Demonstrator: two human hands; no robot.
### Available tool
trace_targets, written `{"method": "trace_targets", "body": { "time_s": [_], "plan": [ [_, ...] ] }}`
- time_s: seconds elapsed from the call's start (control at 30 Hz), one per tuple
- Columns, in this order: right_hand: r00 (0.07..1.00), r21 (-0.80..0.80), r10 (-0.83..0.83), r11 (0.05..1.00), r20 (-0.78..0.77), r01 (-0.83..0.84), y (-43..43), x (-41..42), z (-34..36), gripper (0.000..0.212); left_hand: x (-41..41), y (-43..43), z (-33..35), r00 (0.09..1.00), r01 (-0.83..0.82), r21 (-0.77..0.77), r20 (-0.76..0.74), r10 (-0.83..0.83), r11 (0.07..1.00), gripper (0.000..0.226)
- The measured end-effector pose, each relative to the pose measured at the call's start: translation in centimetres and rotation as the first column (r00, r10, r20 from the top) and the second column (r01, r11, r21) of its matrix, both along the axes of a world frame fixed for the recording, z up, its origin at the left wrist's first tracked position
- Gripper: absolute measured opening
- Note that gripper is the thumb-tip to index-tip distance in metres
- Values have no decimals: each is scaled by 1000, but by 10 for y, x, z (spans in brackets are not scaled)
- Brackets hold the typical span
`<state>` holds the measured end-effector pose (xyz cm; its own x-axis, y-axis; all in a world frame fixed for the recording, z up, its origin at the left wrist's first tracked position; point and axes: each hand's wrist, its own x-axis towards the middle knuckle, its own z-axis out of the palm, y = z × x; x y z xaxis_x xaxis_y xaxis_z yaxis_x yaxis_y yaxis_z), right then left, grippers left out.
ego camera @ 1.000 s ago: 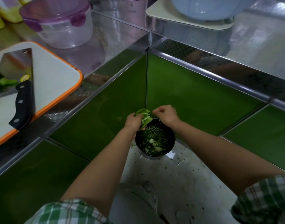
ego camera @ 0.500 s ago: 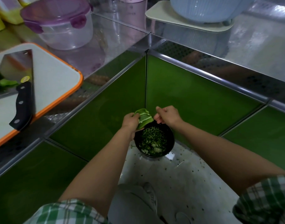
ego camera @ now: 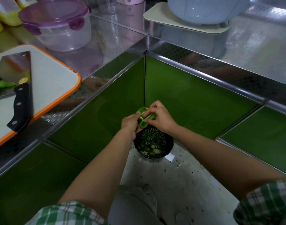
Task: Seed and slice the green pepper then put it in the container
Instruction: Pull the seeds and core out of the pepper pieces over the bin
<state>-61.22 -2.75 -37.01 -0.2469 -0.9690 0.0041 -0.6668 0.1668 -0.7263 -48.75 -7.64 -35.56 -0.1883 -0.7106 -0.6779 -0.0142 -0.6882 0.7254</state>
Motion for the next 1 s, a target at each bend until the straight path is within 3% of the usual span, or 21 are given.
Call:
{"method": "trace_targets", "body": {
  "time_s": [0.17, 0.33, 0.57, 0.67, 0.77, 1.0],
  "plan": [
    [989, 13, 48, 999, -141, -47, 2, 1, -1, 14, 0, 4, 3, 1000, 14, -28, 16, -13, 1000, 30],
    [999, 3, -30, 1000, -35, 31, 2, -1, -2, 9, 0, 7, 5, 1000, 30, -48, 0, -30, 998, 29],
    [992, -10, -102, 995, -71, 101, -3, 1, -3, 9, -3, 10, 9, 999, 16, -85, -42, -20, 996, 30],
    [973, -45, -230, 972, 20, 230, -4, 0, 0, 13, -2, 10, 9, 1000, -4, -99, -29, 1, 995, 27],
    [943, 22, -329, 944, 54, 328, -6, -9, -2, 13, 4, 6, 4, 1000, -20, -102, 13, 22, 995, 27],
    [947, 217, -318, 922, -44, 320, -1, -11, -15, 24, 7, 1, 3, 997, -74, -61, 11, 75, 995, 24]
  ]
}}
